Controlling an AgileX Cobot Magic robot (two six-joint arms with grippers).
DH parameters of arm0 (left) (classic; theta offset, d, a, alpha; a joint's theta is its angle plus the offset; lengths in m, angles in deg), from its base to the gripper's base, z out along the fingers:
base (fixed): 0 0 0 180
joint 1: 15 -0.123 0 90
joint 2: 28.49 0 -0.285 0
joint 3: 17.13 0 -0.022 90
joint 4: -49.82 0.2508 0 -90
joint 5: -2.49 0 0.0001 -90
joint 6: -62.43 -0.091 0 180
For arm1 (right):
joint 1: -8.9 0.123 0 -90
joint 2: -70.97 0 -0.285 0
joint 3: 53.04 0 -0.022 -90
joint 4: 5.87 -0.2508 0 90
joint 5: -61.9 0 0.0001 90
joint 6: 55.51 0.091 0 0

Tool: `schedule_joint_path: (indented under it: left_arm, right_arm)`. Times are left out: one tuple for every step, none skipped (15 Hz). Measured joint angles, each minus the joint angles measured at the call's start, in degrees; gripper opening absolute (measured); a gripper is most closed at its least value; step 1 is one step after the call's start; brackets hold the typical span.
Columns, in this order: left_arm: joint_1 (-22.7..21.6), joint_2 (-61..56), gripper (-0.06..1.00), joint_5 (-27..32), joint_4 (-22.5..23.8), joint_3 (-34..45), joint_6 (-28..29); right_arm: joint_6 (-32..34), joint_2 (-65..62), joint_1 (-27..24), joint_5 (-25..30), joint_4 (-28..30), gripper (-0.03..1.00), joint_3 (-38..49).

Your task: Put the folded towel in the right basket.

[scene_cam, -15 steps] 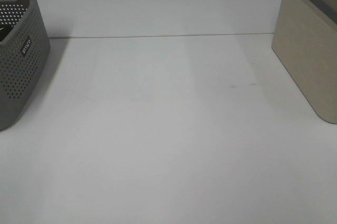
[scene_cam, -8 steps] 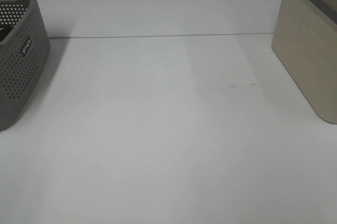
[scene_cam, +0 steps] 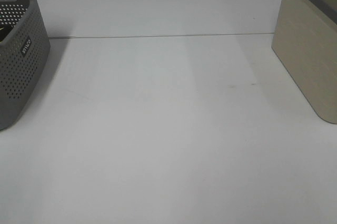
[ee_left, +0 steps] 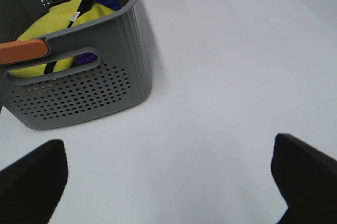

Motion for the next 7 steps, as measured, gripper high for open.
schedule_joint_path:
  left_arm:
    - [0.0, 0.0, 0.99, 0.0, 0.0, 0.0, 0.0]
    - [0.0, 0.0, 0.99, 0.0, 0.0, 0.0, 0.0]
    - [0.0, 0.0, 0.99, 0.0, 0.0, 0.0, 0.0]
    - [0.0, 0.0, 0.99, 0.0, 0.0, 0.0, 0.0]
    - [0.0, 0.0, 0.99, 0.0, 0.0, 0.0, 0.0]
    - [0.0, 0.0, 0.99, 0.0, 0.0, 0.0, 0.0]
    - [0.0, 0.0, 0.99, 0.0, 0.0, 0.0, 0.0]
  right_arm:
    - [0.0, 0.0, 0.0, 0.0, 0.0, 0.77, 0.0]
    - [0.0, 0.0, 0.0, 0.0, 0.0, 0.77, 0.0]
    - [0.0, 0.0, 0.0, 0.0, 0.0, 0.77, 0.0]
    - [0.0, 0.0, 0.0, 0.0, 0.0, 0.77, 0.0]
    - [0.0, 0.0, 0.0, 0.0, 0.0, 0.77, 0.0]
    - [0.0, 0.0, 0.0, 0.0, 0.0, 0.77, 0.0]
    - [0.0, 0.0, 0.0, 0.0, 0.0, 0.77, 0.0]
